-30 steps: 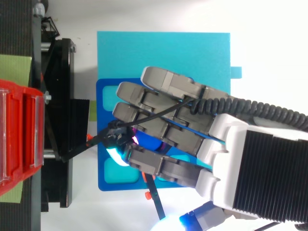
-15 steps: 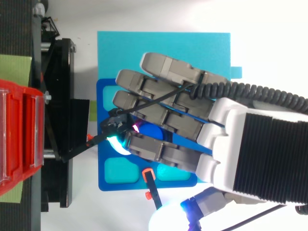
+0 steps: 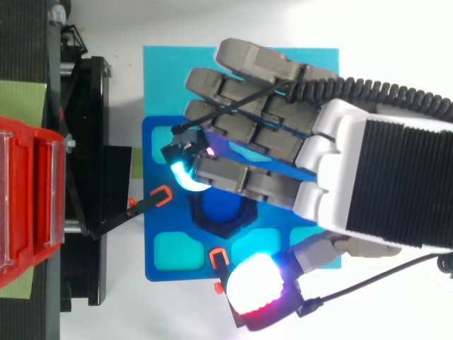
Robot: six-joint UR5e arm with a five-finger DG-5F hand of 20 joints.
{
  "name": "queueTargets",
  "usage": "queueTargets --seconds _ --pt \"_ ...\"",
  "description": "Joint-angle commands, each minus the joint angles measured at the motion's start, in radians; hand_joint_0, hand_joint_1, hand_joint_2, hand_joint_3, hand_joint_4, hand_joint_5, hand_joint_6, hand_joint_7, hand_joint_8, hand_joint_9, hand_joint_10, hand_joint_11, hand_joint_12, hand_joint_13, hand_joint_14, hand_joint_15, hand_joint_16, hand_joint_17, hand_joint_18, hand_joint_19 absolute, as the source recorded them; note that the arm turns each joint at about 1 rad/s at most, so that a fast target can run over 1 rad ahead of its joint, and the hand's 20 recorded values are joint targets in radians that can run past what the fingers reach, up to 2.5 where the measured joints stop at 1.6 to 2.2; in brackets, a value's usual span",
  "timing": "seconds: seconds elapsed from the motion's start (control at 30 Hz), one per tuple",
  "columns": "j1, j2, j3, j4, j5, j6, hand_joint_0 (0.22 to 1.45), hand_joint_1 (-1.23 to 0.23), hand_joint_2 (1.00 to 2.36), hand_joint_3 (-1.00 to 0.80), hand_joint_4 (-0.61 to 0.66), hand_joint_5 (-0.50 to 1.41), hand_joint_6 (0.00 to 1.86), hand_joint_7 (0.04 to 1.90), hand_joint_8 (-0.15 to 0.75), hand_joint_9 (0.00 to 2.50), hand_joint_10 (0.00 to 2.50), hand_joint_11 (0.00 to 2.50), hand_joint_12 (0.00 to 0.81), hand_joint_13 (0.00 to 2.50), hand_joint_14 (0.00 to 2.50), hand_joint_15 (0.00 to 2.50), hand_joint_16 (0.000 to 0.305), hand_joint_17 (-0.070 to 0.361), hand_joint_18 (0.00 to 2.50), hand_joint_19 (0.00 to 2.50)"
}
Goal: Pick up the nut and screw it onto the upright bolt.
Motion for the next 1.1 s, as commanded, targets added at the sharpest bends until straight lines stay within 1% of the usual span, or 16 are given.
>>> queueTargets --seconds 0.0,0.13,0.17,0.23,0.4,0.6,0.67,0.7,0.73,0.77,0.8,0.83,0.87,0.9,1.0,1.07 --pt "-0.005 0.0 0.0 -0.019 -0.003 0.0 0.49 -0.15 1.0 -0.5 0.25 -0.03 0.5 1.33 0.283 0.68 0.0 0.0 0.294 0.43 0.0 0.0 0.028 0.064 0.0 0.0" --pt "-0.012 0.0 0.0 -0.024 -0.003 0.0 0.5 -0.16 1.0 -0.5 0.23 0.01 0.5 1.45 0.292 0.86 0.0 0.0 0.267 0.57 0.0 0.0 0.022 0.048 0.12 0.0" --pt "-0.013 0.0 0.0 -0.024 -0.003 0.0 0.5 -0.16 1.0 -0.5 0.23 0.01 0.5 1.45 0.293 0.87 0.0 0.0 0.267 0.58 0.0 0.0 0.022 0.049 0.12 0.0" --pt "-0.018 0.0 0.0 -0.024 -0.013 0.0 0.51 -0.17 1.0 -0.5 0.21 0.03 0.5 1.49 0.29 0.97 0.0 0.0 0.25 0.63 0.0 0.0 0.019 0.042 0.19 0.0" --pt "-0.027 0.0 0.0 -0.021 -0.033 0.001 0.51 -0.18 1.0 -0.5 0.18 0.05 0.51 1.49 0.292 1.06 0.0 0.0 0.228 0.71 0.0 0.0 0.015 0.034 0.27 0.0" --pt "-0.033 0.0 0.0 -0.022 -0.05 0.001 0.51 -0.18 1.0 -0.5 0.19 0.05 0.5 1.49 0.294 1.11 0.0 0.0 0.223 0.74 0.0 0.0 0.014 0.032 0.3 0.0" --pt "-0.033 0.0 0.0 -0.019 -0.052 0.003 0.51 -0.18 1.0 -0.5 0.21 0.02 0.5 1.42 0.294 1.1 0.0 0.0 0.227 0.74 0.0 0.0 0.015 0.033 0.29 0.0" --pt "-0.035 0.0 0.0 -0.019 -0.053 0.003 0.51 -0.17 1.0 -0.5 0.23 0.0 0.5 1.34 0.294 1.07 0.0 0.0 0.23 0.73 0.0 0.0 0.015 0.034 0.29 0.0" --pt "-0.035 0.0 0.0 -0.019 -0.053 0.003 0.5 -0.17 1.0 -0.5 0.24 -0.04 0.5 1.2 0.289 1.02 0.0 0.0 0.242 0.7 0.0 0.0 0.018 0.04 0.27 0.0" --pt "-0.036 0.0 0.005 -0.018 -0.053 0.003 0.5 -0.17 1.0 -0.5 0.24 -0.06 0.5 1.14 0.283 0.96 0.0 0.0 0.252 0.68 0.0 0.0 0.019 0.043 0.26 0.0" --pt "-0.036 0.0 0.016 -0.024 -0.055 0.003 0.49 -0.17 1.0 -0.5 0.22 -0.11 0.5 1.03 0.263 0.78 0.0 0.0 0.277 0.64 0.0 0.0 0.024 0.053 0.21 0.0" --pt "-0.038 0.0 0.022 -0.024 -0.056 0.003 0.49 -0.16 1.0 -0.5 0.2 -0.14 0.5 0.97 0.264 0.69 0.0 0.0 0.293 0.59 0.0 0.0 0.026 0.058 0.19 0.0" --pt "-0.038 0.001 0.034 -0.028 -0.064 0.003 0.49 -0.16 1.0 -0.5 0.2 -0.15 0.5 0.97 0.265 0.68 0.0 0.0 0.294 0.58 0.0 0.0 0.026 0.059 0.17 0.0" --pt "-0.038 0.001 0.046 -0.035 -0.075 0.003 0.48 -0.16 1.0 -0.5 0.17 -0.18 0.5 0.89 0.253 0.56 0.0 0.0 0.314 0.51 0.0 0.0 0.03 0.067 0.11 0.0" --pt "-0.044 0.0 0.077 -0.054 -0.106 0.003 0.47 -0.15 1.0 -0.5 0.13 -0.22 0.5 0.79 0.247 0.49 0.0 0.0 0.32 0.46 0.0 0.0 0.032 0.073 0.06 0.0" --pt "-0.044 0.001 0.086 -0.061 -0.113 0.001 0.47 -0.15 1.0 -0.5 0.11 -0.23 0.5 0.74 0.239 0.45 0.0 0.0 0.326 0.42 0.0 0.0 0.035 0.078 0.02 0.0"
